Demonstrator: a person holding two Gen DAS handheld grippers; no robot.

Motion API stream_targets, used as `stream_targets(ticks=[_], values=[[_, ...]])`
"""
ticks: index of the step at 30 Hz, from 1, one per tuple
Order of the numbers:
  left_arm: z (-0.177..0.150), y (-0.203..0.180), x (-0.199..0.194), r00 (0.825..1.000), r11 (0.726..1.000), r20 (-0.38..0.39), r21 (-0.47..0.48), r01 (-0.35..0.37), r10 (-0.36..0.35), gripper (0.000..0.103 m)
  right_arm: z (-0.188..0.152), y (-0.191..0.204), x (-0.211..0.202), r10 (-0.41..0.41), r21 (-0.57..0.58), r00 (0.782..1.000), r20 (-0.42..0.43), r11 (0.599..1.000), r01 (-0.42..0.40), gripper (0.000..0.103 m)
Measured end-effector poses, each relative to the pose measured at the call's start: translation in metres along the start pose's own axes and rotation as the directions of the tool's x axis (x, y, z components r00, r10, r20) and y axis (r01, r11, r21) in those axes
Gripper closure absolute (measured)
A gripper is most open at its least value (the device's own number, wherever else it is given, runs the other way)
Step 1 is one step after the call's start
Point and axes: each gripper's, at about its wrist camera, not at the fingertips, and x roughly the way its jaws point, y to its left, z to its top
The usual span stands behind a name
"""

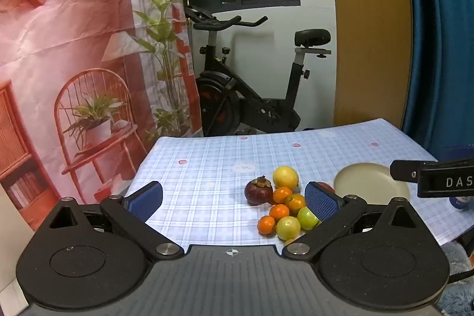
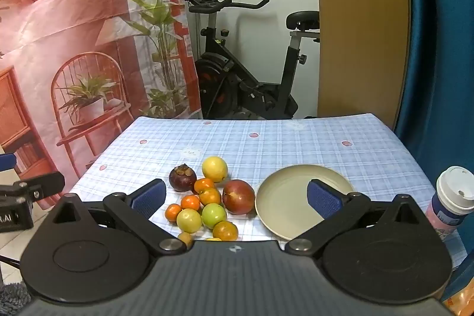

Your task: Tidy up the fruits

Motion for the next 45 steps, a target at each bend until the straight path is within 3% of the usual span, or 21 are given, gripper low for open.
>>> stream_targets(ticks=[4,8,45], values=[[0.000,-0.022,-0.003,0.999,0.996,0.032,0.081,-0.045,0.042,0.000,0.001,-0.001,0.002,0.001,-0.002,1.000,-0.003,1.000,-0.001,0.000],[-0.004,-0.008,-0.005,0.999,0.999,0.040,0.049,0.002,-0.004,0.000,0.001,0.000,0.000,-0.006,-0.008,1.000,0.012,1.000,0.006,0.000],[-0.003,-0.011,-0.007,0.999,1.000,0.045,0.027,0.005,-0.006,0.000,0.000,-0.003,0.002,-0.012,-0.012,1.000,0.017,1.000,0.012,0.000]])
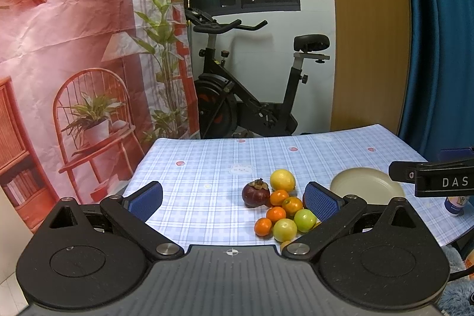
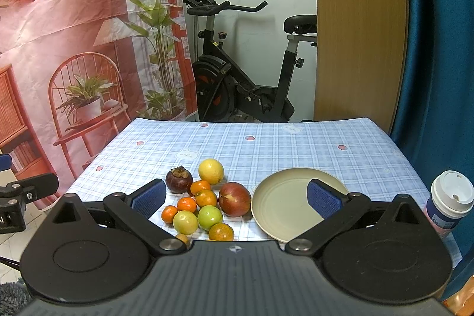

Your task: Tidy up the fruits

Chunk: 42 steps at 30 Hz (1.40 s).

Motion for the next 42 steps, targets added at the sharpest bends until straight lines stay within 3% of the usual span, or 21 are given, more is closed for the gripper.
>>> stream_targets(ticks=[42], values=[[-0.0002,0.0013,-0.0003,1.000,1.000,0.004,-0.004,0.001,-0.001,0.000,0.0026,0.0026,-0.0035,-0.003,-0.010,1.000,0.004,1.000,0.003,0.000]])
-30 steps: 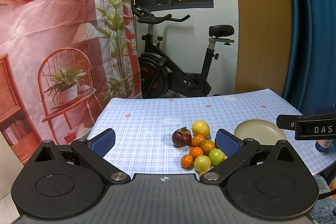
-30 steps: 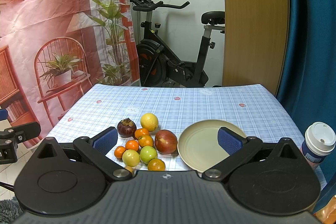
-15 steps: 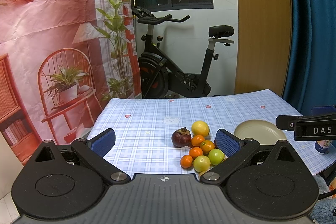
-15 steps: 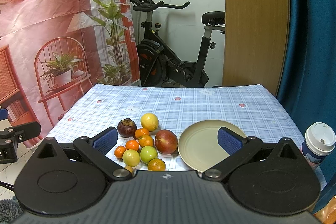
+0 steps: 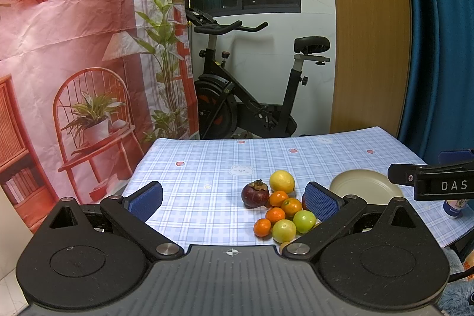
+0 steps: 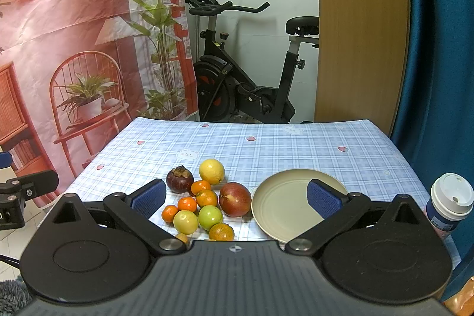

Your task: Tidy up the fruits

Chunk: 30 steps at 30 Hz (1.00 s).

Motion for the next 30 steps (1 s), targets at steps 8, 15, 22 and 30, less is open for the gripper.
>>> stream_targets(ticks=[8,15,22,30], values=[[0.002,0.001,0.002,1.000,1.000,-0.001,-0.015,0.000,0.000,0.000,0.001,0.000,-0.001,0.026,-0.007,1.000,0.009,1.000,-0.026,0.000],[0.015,0.013,0.011,0.997,0.999,0.080,-0.049,0.001,0.003,0.000,0.008,-0.003,0.001,0.065,-0.053,0.991,0.118,0.997,-0.059,0.000],[0.032,0.019,0.038,0.992,0.996,0.117,-0.081,-0.039,0.049,0.001,0.017,-0.014,0.017,0.173,-0.055,0.953,0.249,0.985,-0.165,0.000],[0.042,0.010,0.072,0.965,0.989,0.218,-0.042,-0.140,0.146,0.005,0.036,-0.027,0.060,0.278,-0.078,0.907,0.316,0.961,-0.267,0.000]])
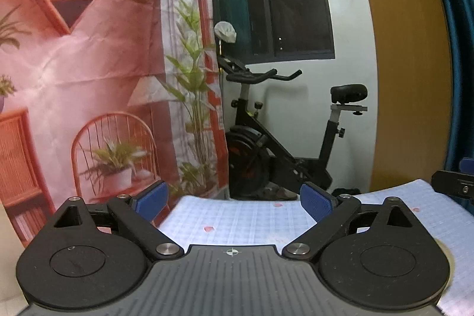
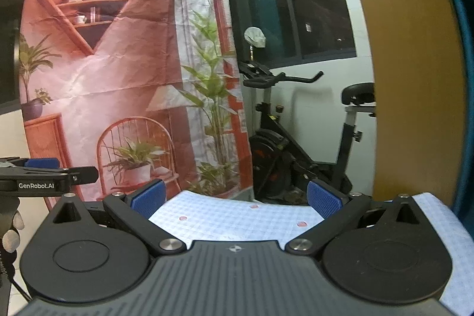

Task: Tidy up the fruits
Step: 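Move the left gripper toward the large yellow lemon at the fruit pile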

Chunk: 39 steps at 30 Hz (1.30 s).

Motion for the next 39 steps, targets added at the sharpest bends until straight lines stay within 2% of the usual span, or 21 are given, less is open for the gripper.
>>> stream_targets(ticks=[3,6,9,12,14,17,20,25,30,33,36,39], values=[[0.000,-0.006,0.019,0.999,1.000,-0.031,0.002,0.012,-0.012,0.005,-0.007,-0.015,0.026,0.057,-0.005,0.998,-0.033,0.998,-0.058,0.000],[-0.009,-0.009,0.038,0.996,0.999,-0.070,-0.018,0.049,-0.050,0.008,-0.016,-0.022,0.049,0.060,0.005,0.993,-0.101,0.998,-0.060,0.000],[-0.027,-0.007,0.050,0.991,0.994,-0.096,-0.059,0.087,-0.092,0.011,-0.028,-0.021,0.059,0.061,0.011,0.991,-0.116,0.998,-0.060,0.000],[-0.045,-0.006,0.050,0.988,0.988,-0.088,-0.097,0.121,-0.130,0.011,-0.047,-0.012,0.057,0.036,-0.027,0.992,-0.121,0.999,-0.039,0.000],[-0.057,-0.008,0.047,0.983,0.984,-0.109,-0.111,0.137,-0.150,0.011,-0.059,-0.007,0.054,0.004,-0.048,0.992,-0.126,0.999,-0.010,0.000],[-0.071,-0.013,0.045,0.978,0.989,-0.166,-0.101,0.111,-0.126,0.011,-0.076,-0.003,0.048,-0.051,-0.063,0.987,-0.150,0.997,0.042,0.000],[-0.081,-0.012,0.044,0.971,0.988,-0.206,-0.114,0.099,-0.121,0.011,-0.088,-0.003,0.038,-0.073,-0.069,0.982,-0.173,0.996,0.062,0.000],[-0.083,-0.008,0.040,0.967,0.989,-0.225,-0.111,0.100,-0.123,0.011,-0.095,-0.008,0.025,-0.061,-0.064,0.981,-0.185,0.997,0.050,0.000],[-0.091,-0.014,0.034,0.960,0.986,-0.230,-0.077,0.146,-0.160,0.010,-0.103,-0.010,0.025,-0.038,-0.053,0.970,-0.242,0.998,0.026,0.000],[-0.096,-0.012,0.032,0.958,0.977,-0.202,-0.109,0.183,-0.202,0.011,-0.112,-0.006,0.027,-0.017,-0.079,0.960,-0.279,0.997,-0.006,0.000],[-0.102,-0.018,0.035,0.946,0.969,-0.219,-0.103,0.223,-0.241,0.011,-0.121,-0.001,0.028,0.003,-0.099,0.951,-0.310,0.994,-0.035,0.000],[-0.110,-0.025,0.038,0.929,0.962,-0.252,-0.081,0.261,-0.273,0.011,-0.129,-0.003,0.031,0.049,-0.070,0.935,-0.352,0.994,-0.079,0.000]])
